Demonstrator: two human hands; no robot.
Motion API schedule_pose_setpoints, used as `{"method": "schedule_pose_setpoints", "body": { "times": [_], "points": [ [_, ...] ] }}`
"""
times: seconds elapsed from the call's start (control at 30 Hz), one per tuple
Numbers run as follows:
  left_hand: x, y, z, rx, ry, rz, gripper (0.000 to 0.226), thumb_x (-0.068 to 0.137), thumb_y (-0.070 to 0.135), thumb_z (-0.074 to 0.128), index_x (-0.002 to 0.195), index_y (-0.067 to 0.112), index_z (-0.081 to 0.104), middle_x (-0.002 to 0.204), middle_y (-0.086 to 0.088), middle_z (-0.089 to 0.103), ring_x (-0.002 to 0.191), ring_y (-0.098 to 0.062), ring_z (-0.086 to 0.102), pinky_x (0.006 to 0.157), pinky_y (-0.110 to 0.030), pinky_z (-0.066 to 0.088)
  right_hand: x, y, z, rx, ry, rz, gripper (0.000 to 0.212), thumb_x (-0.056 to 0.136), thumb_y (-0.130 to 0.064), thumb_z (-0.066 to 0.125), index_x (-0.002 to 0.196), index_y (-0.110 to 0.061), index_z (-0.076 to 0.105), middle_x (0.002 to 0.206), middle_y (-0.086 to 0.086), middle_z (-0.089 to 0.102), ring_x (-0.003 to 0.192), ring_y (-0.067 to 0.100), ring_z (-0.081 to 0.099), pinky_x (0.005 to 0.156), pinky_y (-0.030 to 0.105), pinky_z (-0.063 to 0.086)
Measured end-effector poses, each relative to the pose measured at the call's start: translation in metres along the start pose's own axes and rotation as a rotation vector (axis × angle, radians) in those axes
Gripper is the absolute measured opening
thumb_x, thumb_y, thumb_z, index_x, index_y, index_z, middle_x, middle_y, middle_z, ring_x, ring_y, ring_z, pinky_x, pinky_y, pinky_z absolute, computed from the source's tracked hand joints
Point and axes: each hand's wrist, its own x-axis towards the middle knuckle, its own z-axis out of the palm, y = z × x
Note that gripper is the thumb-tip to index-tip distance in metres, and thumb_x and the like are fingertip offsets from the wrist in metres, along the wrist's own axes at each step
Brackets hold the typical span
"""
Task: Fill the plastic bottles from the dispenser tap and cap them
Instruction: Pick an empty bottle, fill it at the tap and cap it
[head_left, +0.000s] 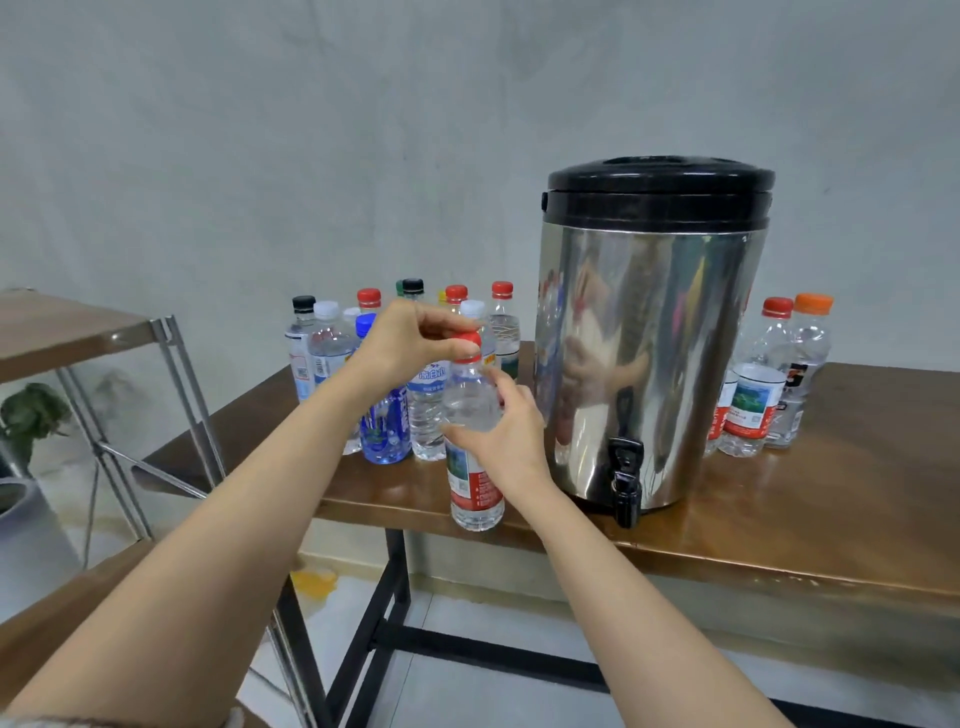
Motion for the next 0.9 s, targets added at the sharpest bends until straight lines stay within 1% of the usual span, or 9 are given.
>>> {"method": "schedule_pose_setpoints", "body": {
  "times": [0.2, 0.33, 0.43, 0.53, 0.6, 0.73, 0.77, 0.83, 0.9],
  "points": [
    [0.015, -0.012, -0.005, 0.032, -0.050, 0.007, 0.031, 0.085, 0.000, 0.072, 0.115, 0.006, 0.071, 0.095, 0.007, 0.071, 0.081, 0.006, 0.069, 0.076, -0.009, 0.052, 0.017, 0.009, 0.011, -0.023, -0.025, 0.007, 0.083, 0.076, -0.031, 0.083, 0.147, -0.028, 0.040, 0.138, 0.002, 0.043, 0.129, 0.018, 0.044, 0.099, 0.027, 0.036],
    [0.018, -0.022, 0.000, -0.075, -0.074, -0.047, 0.035, 0.094, 0.000, 0.061, 0.125, 0.014, 0.065, 0.118, 0.003, 0.069, 0.103, 0.001, 0.065, 0.090, -0.016, 0.052, 0.021, 0.013, 0.010, -0.013, -0.052, 0.017, 0.085, 0.077, -0.034, 0.082, 0.148, -0.029, 0.035, 0.142, 0.001, 0.039, 0.131, 0.017, 0.041, 0.097, 0.023, 0.031],
    [0.016, -0.024, 0.009, -0.167, -0.007, -0.072, 0.027, 0.099, 0.014, 0.058, 0.122, 0.026, 0.064, 0.124, 0.004, 0.066, 0.115, -0.009, 0.061, 0.099, -0.024, 0.048, 0.022, 0.013, 0.010, -0.016, -0.064, 0.008, 0.083, 0.078, -0.032, 0.082, 0.146, -0.030, 0.036, 0.142, 0.001, 0.039, 0.131, 0.018, 0.041, 0.097, 0.023, 0.031],
    [0.013, -0.025, 0.019, -0.142, 0.130, -0.052, 0.028, 0.095, 0.027, 0.063, 0.123, 0.022, 0.063, 0.113, 0.005, 0.066, 0.106, -0.010, 0.062, 0.091, -0.021, 0.050, 0.023, 0.016, 0.011, -0.023, -0.070, 0.000, 0.082, 0.079, -0.031, 0.081, 0.146, -0.031, 0.035, 0.144, 0.001, 0.038, 0.132, 0.018, 0.040, 0.097, 0.023, 0.031],
    [0.011, -0.027, 0.024, -0.175, 0.186, -0.064, 0.033, 0.096, 0.026, 0.063, 0.128, 0.021, 0.058, 0.105, 0.006, 0.067, 0.101, -0.009, 0.063, 0.085, -0.017, 0.049, 0.024, 0.018, 0.011, -0.029, -0.061, -0.004, 0.083, 0.078, -0.033, 0.081, 0.147, -0.030, 0.034, 0.145, 0.001, 0.037, 0.132, 0.017, 0.040, 0.097, 0.023, 0.031],
    [0.012, -0.032, 0.022, -0.304, 0.173, -0.127, 0.026, 0.103, 0.023, 0.048, 0.129, 0.022, 0.055, 0.104, 0.003, 0.072, 0.106, -0.014, 0.065, 0.101, -0.031, 0.046, 0.025, 0.021, 0.010, -0.030, -0.061, -0.012, 0.085, 0.077, -0.036, 0.081, 0.148, -0.029, 0.033, 0.146, 0.001, 0.037, 0.132, 0.017, 0.040, 0.098, 0.023, 0.032],
    [0.013, -0.032, 0.021, -0.297, 0.157, -0.125, 0.028, 0.103, 0.027, 0.049, 0.130, 0.021, 0.055, 0.109, 0.002, 0.071, 0.108, -0.014, 0.064, 0.101, -0.031, 0.047, 0.025, 0.021, 0.011, -0.031, -0.065, -0.015, 0.085, 0.078, -0.036, 0.081, 0.147, -0.029, 0.033, 0.145, 0.001, 0.037, 0.132, 0.017, 0.040, 0.098, 0.024, 0.032],
    [0.012, -0.031, 0.024, -0.255, 0.141, -0.105, 0.038, 0.097, 0.033, 0.061, 0.132, 0.021, 0.055, 0.115, 0.001, 0.068, 0.109, -0.011, 0.062, 0.092, -0.023, 0.049, 0.025, 0.021, 0.011, -0.032, -0.070, -0.025, 0.083, 0.078, -0.034, 0.081, 0.146, -0.029, 0.035, 0.143, 0.001, 0.038, 0.131, 0.017, 0.041, 0.098, 0.024, 0.032],
    [0.012, -0.031, 0.028, -0.262, 0.188, -0.087, 0.041, 0.090, 0.027, 0.070, 0.127, 0.019, 0.056, 0.106, 0.004, 0.069, 0.100, -0.007, 0.064, 0.084, -0.019, 0.049, 0.026, 0.021, 0.011, -0.025, -0.070, -0.032, 0.082, 0.078, -0.033, 0.081, 0.146, -0.029, 0.035, 0.143, 0.001, 0.039, 0.131, 0.017, 0.042, 0.098, 0.023, 0.031]
  ]
}}
